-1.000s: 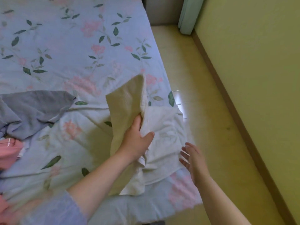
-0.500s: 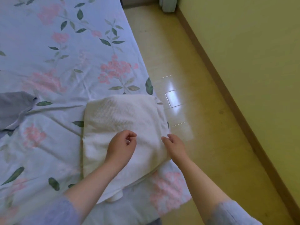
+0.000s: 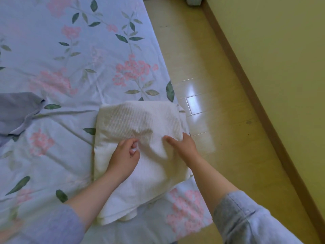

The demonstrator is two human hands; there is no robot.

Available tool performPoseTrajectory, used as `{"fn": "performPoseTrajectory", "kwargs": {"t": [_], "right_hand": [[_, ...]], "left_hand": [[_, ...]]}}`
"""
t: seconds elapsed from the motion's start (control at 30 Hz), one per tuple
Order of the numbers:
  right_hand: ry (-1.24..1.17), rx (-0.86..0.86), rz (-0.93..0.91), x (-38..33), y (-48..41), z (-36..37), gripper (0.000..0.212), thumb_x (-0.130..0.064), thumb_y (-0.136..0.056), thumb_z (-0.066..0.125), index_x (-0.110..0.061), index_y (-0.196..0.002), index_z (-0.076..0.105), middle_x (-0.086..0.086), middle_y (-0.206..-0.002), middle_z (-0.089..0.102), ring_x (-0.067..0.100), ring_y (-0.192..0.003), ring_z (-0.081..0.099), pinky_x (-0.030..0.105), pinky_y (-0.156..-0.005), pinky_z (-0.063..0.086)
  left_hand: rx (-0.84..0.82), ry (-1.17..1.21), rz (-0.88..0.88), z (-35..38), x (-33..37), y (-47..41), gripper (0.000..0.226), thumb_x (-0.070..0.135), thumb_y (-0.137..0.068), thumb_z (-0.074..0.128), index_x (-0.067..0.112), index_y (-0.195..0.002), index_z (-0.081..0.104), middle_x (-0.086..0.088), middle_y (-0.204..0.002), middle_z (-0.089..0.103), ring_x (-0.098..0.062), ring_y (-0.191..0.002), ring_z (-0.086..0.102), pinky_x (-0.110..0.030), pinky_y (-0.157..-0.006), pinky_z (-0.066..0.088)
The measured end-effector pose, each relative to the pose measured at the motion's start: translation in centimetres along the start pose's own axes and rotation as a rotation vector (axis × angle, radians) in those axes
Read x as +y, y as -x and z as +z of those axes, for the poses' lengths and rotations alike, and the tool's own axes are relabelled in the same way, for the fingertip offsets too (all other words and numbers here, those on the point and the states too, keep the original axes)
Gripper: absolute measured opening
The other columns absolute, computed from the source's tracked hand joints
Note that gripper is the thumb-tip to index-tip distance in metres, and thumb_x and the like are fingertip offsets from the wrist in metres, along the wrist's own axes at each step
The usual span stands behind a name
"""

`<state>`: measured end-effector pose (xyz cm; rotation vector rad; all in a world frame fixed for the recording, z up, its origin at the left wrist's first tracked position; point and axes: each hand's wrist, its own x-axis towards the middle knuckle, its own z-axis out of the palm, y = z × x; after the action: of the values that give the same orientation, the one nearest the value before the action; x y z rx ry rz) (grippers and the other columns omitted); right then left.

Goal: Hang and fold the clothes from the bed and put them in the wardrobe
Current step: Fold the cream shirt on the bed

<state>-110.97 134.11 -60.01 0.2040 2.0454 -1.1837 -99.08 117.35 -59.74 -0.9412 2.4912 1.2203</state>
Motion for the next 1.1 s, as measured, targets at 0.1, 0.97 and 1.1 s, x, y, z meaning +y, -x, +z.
{"fn": "performPoseTrajectory", "kwargs": {"t": [0.1,0.97,1.1], "right_hand": [[-0.058,-0.07,-0.011,-0.7,-0.4,-0.2,0.031,-0.027,-0.084,0.075,-0.006,-0.107,0.068,0.006,-0.102,0.071,0.023,-0.095,0.068,0.037,-0.086,0.056],[0.292,0.327,0.034,3.8,-2.8,-0.8,0.073,-0.052,-0.086,0.064,-0.009,-0.14,0.042,0.01,-0.134,0.049,0.03,-0.123,0.05,0.047,-0.1,0.044],[0.266,0.278,0.017,4.9,-2.3,-1.8,0.062,-0.052,-0.087,0.063,-0.008,-0.13,0.054,0.008,-0.125,0.061,0.027,-0.112,0.058,0.033,-0.084,0.045]], "left_hand": [[0.009,0.032,0.007,-0.1,0.2,0.1,0.037,0.012,-0.092,0.054,0.019,-0.129,0.056,0.003,-0.113,0.053,-0.005,-0.087,0.056,-0.015,-0.079,0.039],[0.089,-0.428,0.104,-1.1,-4.8,-0.2,0.077,0.036,-0.076,0.079,0.014,-0.142,0.046,-0.008,-0.144,0.035,-0.029,-0.135,0.029,-0.038,-0.114,0.02],[0.014,-0.6,0.479,-0.2,-3.2,-0.8,0.083,0.043,-0.084,0.067,0.018,-0.152,0.027,-0.007,-0.163,0.006,-0.028,-0.15,0.001,-0.051,-0.12,0.012]]}}
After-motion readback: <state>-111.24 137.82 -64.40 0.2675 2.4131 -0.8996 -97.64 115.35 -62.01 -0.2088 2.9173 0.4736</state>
